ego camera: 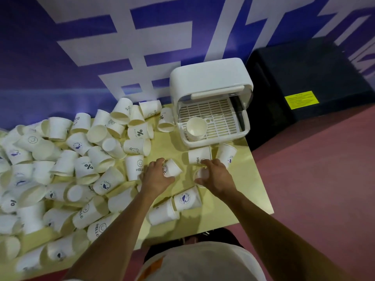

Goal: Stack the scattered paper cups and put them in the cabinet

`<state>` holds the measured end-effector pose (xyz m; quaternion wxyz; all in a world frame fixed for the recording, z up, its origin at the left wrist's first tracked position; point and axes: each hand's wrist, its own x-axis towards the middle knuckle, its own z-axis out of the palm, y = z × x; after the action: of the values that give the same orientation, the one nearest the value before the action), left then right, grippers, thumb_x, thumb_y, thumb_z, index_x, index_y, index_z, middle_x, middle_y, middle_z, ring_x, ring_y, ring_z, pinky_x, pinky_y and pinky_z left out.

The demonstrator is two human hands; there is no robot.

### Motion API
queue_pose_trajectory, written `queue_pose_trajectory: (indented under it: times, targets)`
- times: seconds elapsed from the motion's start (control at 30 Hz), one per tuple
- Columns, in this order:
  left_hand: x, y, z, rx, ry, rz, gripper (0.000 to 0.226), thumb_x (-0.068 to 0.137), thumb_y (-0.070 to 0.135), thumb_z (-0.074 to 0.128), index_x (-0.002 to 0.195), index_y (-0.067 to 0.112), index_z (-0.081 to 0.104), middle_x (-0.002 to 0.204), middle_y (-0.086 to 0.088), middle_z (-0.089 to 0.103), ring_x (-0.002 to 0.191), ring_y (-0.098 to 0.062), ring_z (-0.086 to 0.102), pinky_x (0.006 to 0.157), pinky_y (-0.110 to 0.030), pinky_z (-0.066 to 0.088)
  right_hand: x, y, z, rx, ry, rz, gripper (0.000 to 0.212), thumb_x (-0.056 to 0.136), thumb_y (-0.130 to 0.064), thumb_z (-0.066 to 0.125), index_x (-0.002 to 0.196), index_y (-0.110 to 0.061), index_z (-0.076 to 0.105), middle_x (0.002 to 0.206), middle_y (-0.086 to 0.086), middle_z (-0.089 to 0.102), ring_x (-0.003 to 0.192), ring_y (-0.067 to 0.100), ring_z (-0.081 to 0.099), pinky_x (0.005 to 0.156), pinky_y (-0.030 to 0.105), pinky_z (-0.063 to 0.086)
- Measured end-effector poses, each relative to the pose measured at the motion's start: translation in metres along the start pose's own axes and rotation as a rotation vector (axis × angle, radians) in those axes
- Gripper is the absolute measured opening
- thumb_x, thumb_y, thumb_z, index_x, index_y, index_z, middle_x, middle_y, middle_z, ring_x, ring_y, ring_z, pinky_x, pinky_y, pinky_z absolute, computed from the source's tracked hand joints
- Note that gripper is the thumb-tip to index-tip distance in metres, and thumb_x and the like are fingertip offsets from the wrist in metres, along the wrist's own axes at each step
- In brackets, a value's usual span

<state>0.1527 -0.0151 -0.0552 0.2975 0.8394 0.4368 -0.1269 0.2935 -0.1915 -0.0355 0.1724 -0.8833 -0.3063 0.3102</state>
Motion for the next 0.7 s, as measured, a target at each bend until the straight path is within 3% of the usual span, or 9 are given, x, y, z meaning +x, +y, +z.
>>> queue_pose_trajectory:
  times: [0.13, 0.3, 0.47, 0.7]
  targets:
    - [0.001, -0.004, 0.004, 0.032, 0.003, -0.01, 0.075, 0.071, 0.049, 0.075, 0.136, 0.028, 0.044, 0.126, -0.001, 0.057, 0.122, -0.029, 0.049, 0.102, -0.048, 0.035, -0.001, -0.008, -0.002, -0.022, 0.031, -0.003, 0.057, 0.08, -0.045, 0.074, 0.129, -0.021, 0.059, 0.123, 0.004, 0.058, 0.111, 0.027, 0.058, 0.088, 0.041, 0.053]
    - [0.0, 0.0, 0.003, -0.016, 0.014, -0.007, 0.063, 0.076, 0.043, 0.074, 0.131, 0.027, 0.048, 0.121, 0.003, 0.062, 0.119, -0.026, 0.054, 0.098, -0.043, 0.032, -0.008, -0.012, -0.014, 0.086, 0.099, 0.024, 0.05, 0.086, -0.045, 0.068, 0.128, -0.022, 0.059, 0.124, -0.001, 0.059, 0.108, 0.024, 0.061, 0.09, 0.04, 0.053]
    - [-0.002, 0.007, -0.006, -0.138, 0.058, 0.011, 0.065, 0.073, 0.046, 0.076, 0.129, 0.026, 0.051, 0.118, 0.004, 0.066, 0.115, -0.025, 0.058, 0.095, -0.041, 0.041, -0.012, -0.02, -0.031, 0.219, 0.178, 0.016, 0.051, 0.087, -0.048, 0.067, 0.128, -0.02, 0.059, 0.122, -0.001, 0.061, 0.105, 0.021, 0.061, 0.088, 0.033, 0.049]
    - [-0.004, 0.027, -0.034, -0.318, 0.14, 0.058, 0.068, 0.075, 0.042, 0.078, 0.134, 0.023, 0.051, 0.119, 0.001, 0.066, 0.108, -0.024, 0.062, 0.095, -0.042, 0.049, -0.01, -0.043, -0.051, 0.522, 0.207, 0.02, 0.038, 0.085, -0.04, 0.073, 0.107, -0.02, 0.05, 0.097, -0.006, 0.063, 0.088, 0.012, 0.061, 0.076, 0.032, 0.052]
